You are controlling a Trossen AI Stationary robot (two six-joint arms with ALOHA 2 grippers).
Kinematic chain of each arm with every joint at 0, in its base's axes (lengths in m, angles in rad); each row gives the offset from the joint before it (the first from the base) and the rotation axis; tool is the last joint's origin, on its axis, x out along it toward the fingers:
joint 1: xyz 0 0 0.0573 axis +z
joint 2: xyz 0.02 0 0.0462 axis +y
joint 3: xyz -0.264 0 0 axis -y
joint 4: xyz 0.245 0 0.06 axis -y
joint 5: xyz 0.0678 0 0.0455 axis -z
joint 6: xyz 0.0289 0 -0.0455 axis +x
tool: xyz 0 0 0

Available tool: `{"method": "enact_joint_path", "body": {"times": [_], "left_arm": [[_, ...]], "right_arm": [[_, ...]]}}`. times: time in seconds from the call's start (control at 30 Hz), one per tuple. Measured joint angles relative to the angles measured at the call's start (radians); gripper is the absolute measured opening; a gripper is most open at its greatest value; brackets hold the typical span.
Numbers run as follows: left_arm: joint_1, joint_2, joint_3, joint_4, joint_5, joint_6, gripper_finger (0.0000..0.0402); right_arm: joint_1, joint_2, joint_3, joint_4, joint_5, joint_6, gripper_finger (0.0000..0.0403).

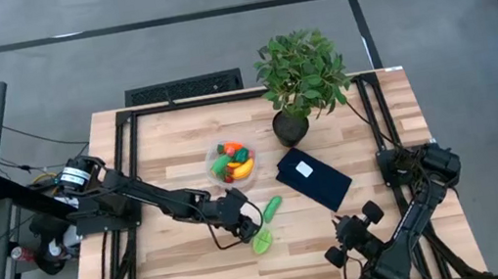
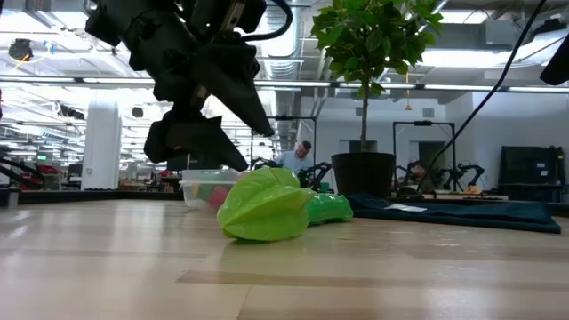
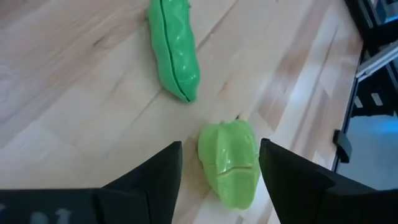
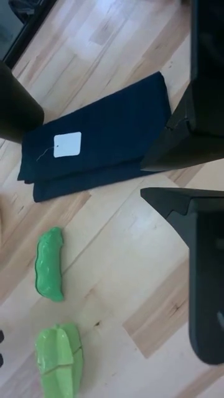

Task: Pick and placing Produce into tupperware
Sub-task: Put the green star fruit into the transparent bin

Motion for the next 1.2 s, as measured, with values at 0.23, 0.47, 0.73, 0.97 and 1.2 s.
{"method": "enact_joint_path", "body": {"times": [0.23,0.47,0.73,0.97,1.2], "left_arm": [[-0.012,0.0,0.0,0.035,-0.011,-0.009,0.0241],[-0.041,0.0,0.0,0.036,-0.059,-0.026,0.0273],[-0.071,0.0,0.0,0.036,-0.121,-0.025,0.0282],[-0.089,0.05,-0.001,0.08,-0.12,-0.031,0.0282],[-0.089,0.111,-0.001,0.183,-0.097,-0.051,0.0282]], "right_arm": [[0.003,0.0,0.0,0.0,0.0,-0.001,0.0047],[0.003,0.0,0.0,0.0,0.0,-0.001,0.0047],[0.003,0.0,0.0,0.0,0.0,-0.001,0.0047],[0.003,0.0,0.0,0.002,0.0,-0.001,0.0047],[0.012,0.0,0.0,0.025,0.0,-0.001,0.0047]]}}
